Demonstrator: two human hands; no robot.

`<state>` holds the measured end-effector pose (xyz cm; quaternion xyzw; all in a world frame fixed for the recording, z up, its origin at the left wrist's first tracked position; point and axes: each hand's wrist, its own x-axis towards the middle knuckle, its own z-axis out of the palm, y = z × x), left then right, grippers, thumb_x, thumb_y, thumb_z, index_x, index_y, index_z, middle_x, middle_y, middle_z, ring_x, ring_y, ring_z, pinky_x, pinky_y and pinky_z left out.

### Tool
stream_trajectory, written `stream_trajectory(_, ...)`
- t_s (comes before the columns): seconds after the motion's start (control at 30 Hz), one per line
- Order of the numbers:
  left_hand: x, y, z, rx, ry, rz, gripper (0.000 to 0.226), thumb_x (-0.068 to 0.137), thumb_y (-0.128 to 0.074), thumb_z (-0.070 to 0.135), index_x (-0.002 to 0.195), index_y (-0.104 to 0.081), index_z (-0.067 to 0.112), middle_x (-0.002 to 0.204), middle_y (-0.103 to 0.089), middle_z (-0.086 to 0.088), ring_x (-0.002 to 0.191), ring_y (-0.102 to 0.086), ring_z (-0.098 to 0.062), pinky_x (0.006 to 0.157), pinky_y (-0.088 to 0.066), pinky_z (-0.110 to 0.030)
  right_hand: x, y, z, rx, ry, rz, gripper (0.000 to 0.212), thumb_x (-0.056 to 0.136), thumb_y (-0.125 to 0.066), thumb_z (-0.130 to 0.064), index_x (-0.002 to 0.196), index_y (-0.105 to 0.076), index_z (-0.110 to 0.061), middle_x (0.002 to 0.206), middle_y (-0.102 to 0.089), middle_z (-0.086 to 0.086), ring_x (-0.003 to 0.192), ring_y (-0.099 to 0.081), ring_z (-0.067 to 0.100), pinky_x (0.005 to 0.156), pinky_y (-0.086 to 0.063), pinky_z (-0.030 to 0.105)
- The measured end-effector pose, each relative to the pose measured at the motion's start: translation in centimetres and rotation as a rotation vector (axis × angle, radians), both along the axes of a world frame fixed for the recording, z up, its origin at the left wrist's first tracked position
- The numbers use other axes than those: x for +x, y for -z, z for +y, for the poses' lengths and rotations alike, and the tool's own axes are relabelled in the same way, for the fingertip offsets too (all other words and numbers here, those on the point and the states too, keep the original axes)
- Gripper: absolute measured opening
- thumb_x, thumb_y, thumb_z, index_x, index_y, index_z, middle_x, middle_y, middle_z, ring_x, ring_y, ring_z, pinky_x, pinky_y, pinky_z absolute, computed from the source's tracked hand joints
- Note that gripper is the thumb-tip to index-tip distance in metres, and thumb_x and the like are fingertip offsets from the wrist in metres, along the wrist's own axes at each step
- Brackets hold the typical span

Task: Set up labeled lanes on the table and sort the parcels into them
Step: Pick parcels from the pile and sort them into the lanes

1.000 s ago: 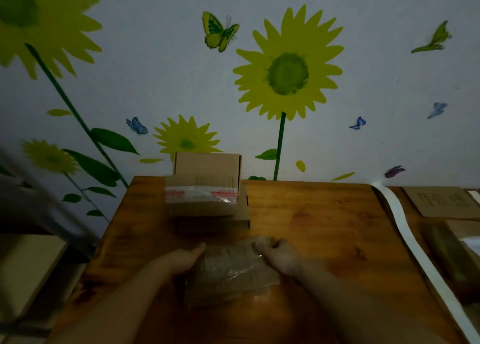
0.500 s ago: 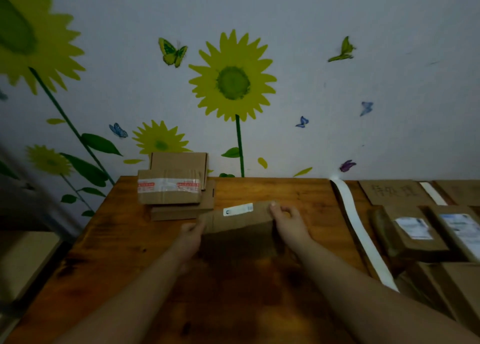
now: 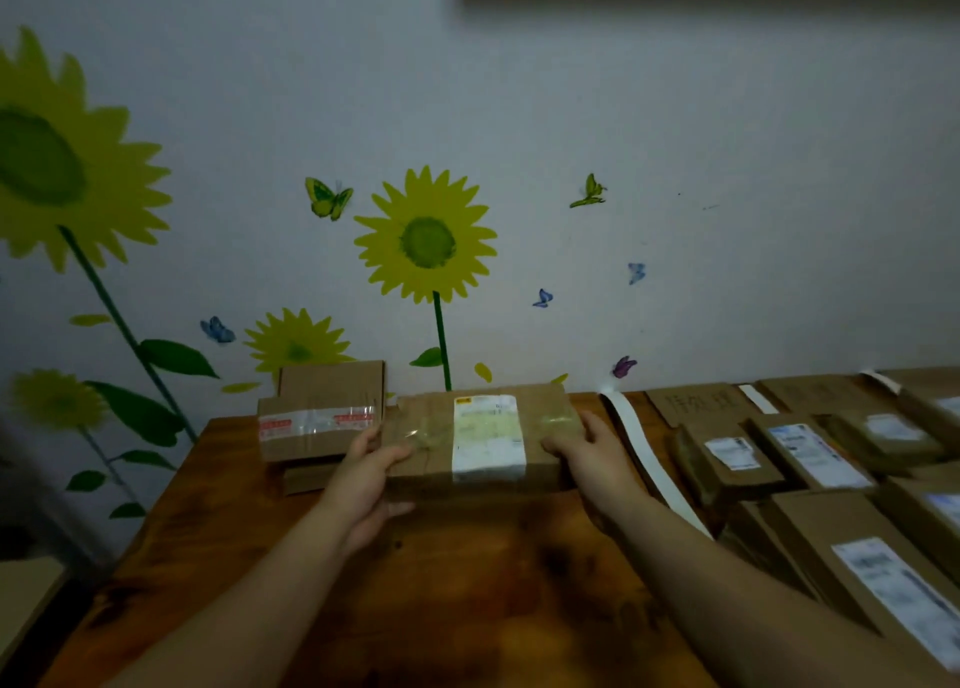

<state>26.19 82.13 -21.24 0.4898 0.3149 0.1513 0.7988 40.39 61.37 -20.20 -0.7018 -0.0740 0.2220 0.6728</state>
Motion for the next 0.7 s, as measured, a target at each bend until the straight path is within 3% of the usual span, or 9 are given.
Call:
stream_trajectory(0.07,-0.9,-0.1,0.0,0.052,0.021,-0.047,0.052,0.082,-0.059,-0.002,0.103,-0.053,0.046,0.109,-0.064,0.000,0.082,-0.071,-0.023,0.057,-0.056,-0.043,-0.9,-0.5,-0.6,0.077,-0.025,-0.015,0.062,0.080,-0.064,0.001,0.133,-0.050,-0.028,0.120,-0.061,0.004,0.101,-0.064,0.024,0.085,-0.056,0.043)
stream_trajectory(0.2,-1.5,0.2,-1.3,0.085,-0.021,-0.190,0.068,0.074,-0.052,-0.023,0.118,-0.047,0.029,0.121,-0.058,-0.003,0.102,-0.062,-0.026,0.064,-0.056,-0.039,-3.5,-0.5,-2.7,0.092,0.007,-0.081,0.066,0.076,-0.064,0.011,0.105,-0.052,-0.047,0.108,-0.062,-0.006,0.094,-0.065,0.018,0.068,-0.060,0.037)
stream_trajectory(0.33,-1.3,0.2,-4.6,0.099,0.008,-0.185,0.066,0.072,-0.048,-0.027,0.117,-0.043,0.022,0.125,-0.053,-0.011,0.104,-0.058,-0.031,0.068,-0.054,-0.042,-5.4,-0.4,-6.3,0.026,0.091,-0.125,0.067,0.077,-0.067,0.010,0.121,-0.043,-0.034,0.108,-0.057,-0.010,0.097,-0.061,0.016,0.075,-0.059,0.041)
stream_trajectory(0.47,-0.3,-0.2,-8.3,0.113,0.088,-0.199,0.065,0.072,-0.049,-0.026,0.117,-0.042,0.021,0.123,-0.053,-0.008,0.100,-0.059,-0.026,0.063,-0.052,-0.037,-6.1,-1.5,-11.0,0.017,0.150,-0.131,0.067,0.078,-0.070,0.003,0.126,-0.042,-0.034,0.109,-0.055,-0.011,0.102,-0.061,0.019,0.082,-0.057,0.047)
stream_trajectory(0.57,1.4,-0.9,-11.5,0.141,0.143,-0.225,0.063,0.071,-0.047,-0.027,0.110,-0.045,0.023,0.117,-0.055,-0.007,0.099,-0.059,-0.026,0.063,-0.051,-0.038,-5.9,-1.9,-15.1,0.024,0.214,-0.148,0.068,0.076,-0.067,0.009,0.121,-0.043,-0.036,0.115,-0.055,-0.006,0.103,-0.060,0.022,0.079,-0.058,0.048)
stream_trajectory(0.7,4.5,-1.8,-18.5,0.194,0.223,-0.246,0.059,0.071,-0.041,-0.027,0.101,-0.045,0.024,0.107,-0.056,-0.006,0.089,-0.060,-0.021,0.059,-0.052,-0.032,-5.2,-1.7,-22.7,0.024,0.330,-0.203,0.064,0.074,-0.065,0.011,0.111,-0.044,-0.037,0.111,-0.052,-0.011,0.092,-0.057,0.008,0.055,-0.055,0.023)
